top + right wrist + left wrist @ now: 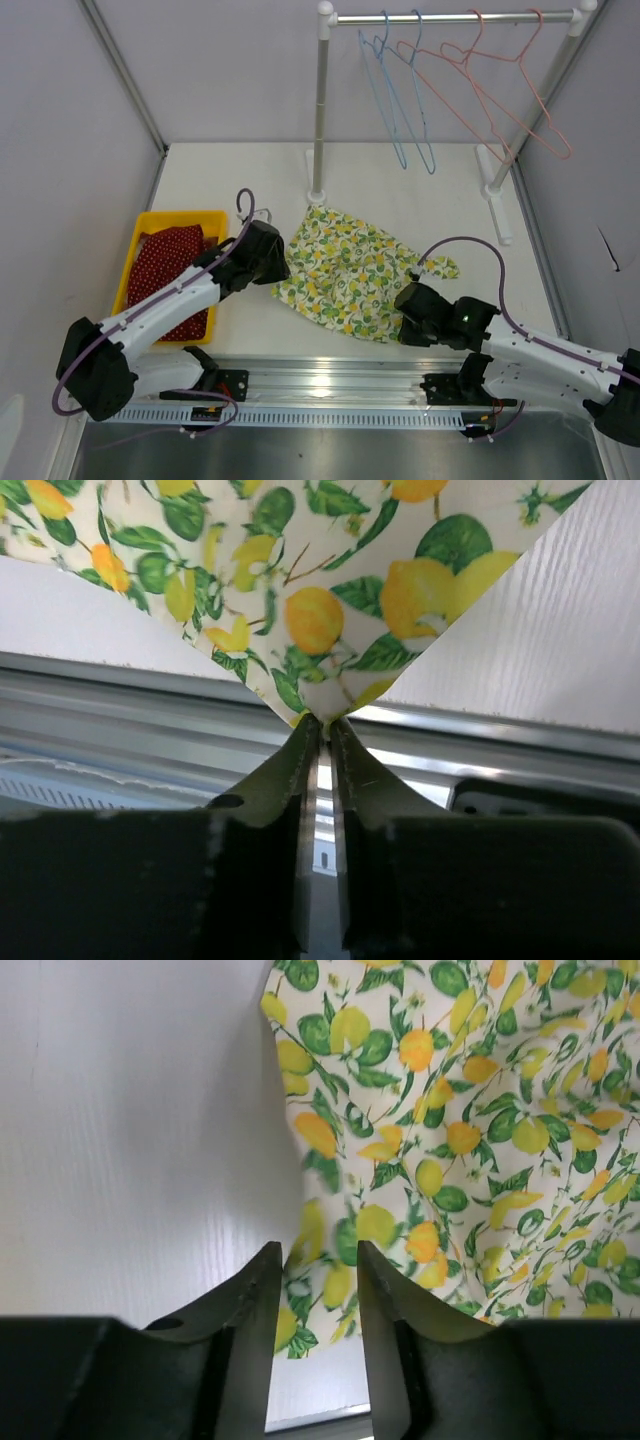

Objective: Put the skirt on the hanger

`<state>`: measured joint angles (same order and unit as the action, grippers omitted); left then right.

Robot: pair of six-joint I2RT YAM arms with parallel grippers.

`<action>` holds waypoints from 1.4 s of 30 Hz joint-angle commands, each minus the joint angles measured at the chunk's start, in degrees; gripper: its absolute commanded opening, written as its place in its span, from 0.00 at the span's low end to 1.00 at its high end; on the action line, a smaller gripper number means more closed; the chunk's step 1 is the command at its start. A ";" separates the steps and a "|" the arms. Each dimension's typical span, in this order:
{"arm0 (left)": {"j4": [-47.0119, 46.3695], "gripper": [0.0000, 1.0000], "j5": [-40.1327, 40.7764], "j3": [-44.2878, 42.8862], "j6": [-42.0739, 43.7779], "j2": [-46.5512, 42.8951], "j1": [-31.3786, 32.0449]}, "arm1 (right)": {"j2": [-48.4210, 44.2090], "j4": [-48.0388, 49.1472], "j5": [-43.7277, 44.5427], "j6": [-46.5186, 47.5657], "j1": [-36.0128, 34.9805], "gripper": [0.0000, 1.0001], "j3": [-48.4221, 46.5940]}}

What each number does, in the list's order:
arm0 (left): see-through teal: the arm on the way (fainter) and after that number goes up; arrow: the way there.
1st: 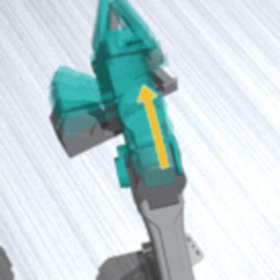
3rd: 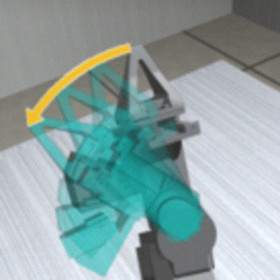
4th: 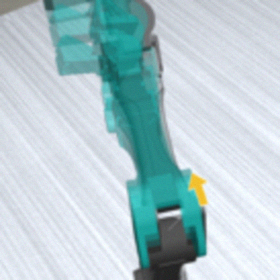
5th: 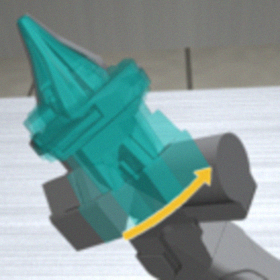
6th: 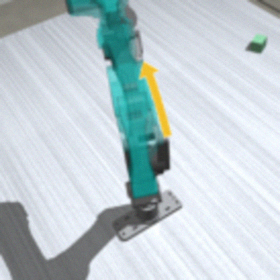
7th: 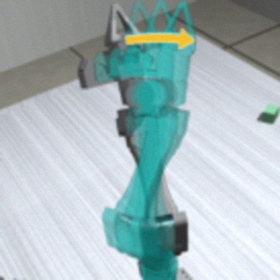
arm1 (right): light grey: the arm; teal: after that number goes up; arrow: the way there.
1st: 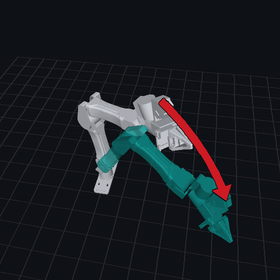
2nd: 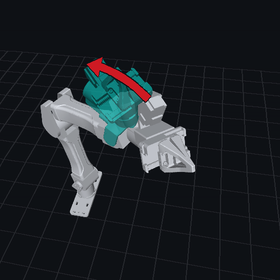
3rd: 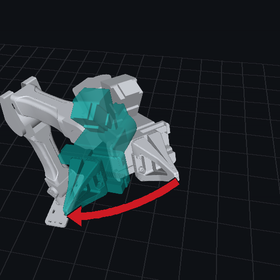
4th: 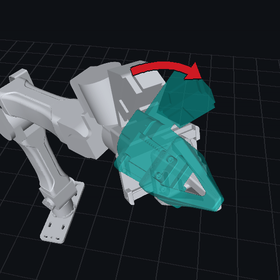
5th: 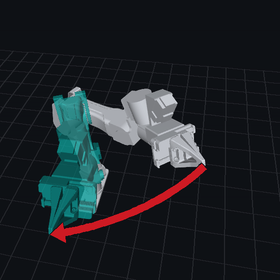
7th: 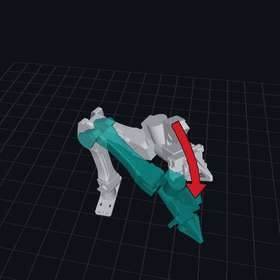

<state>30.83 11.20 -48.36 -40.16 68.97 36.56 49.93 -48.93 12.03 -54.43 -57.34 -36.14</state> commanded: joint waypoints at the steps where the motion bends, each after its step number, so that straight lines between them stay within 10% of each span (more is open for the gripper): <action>1: 1.16 0.45 -2.23 2.83 -3.43 -5.85 -0.43 | -0.89 -4.85 2.38 -5.42 -3.03 0.16 -2.52; 10: -0.58 0.61 -5.31 -2.00 0.25 -8.68 -0.43 | -1.50 -10.13 8.78 -6.56 -7.96 0.63 -13.25; 19: -5.51 0.63 -8.65 -16.23 4.56 -0.51 0.18 | 1.30 3.37 1.18 11.97 16.10 0.58 -21.25; 32: 2.56 0.75 14.18 -73.32 9.32 32.07 6.69 | 2.37 8.85 -5.17 17.87 26.84 0.55 -20.54; 42: 2.83 0.73 14.99 -72.76 10.28 33.17 5.81 | 3.58 16.74 -3.25 29.46 25.88 0.62 -39.51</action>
<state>33.74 24.53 -121.25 -31.33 104.29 42.87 50.94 -39.70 7.29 -31.14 -31.33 -69.25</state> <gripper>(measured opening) 0.737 0.613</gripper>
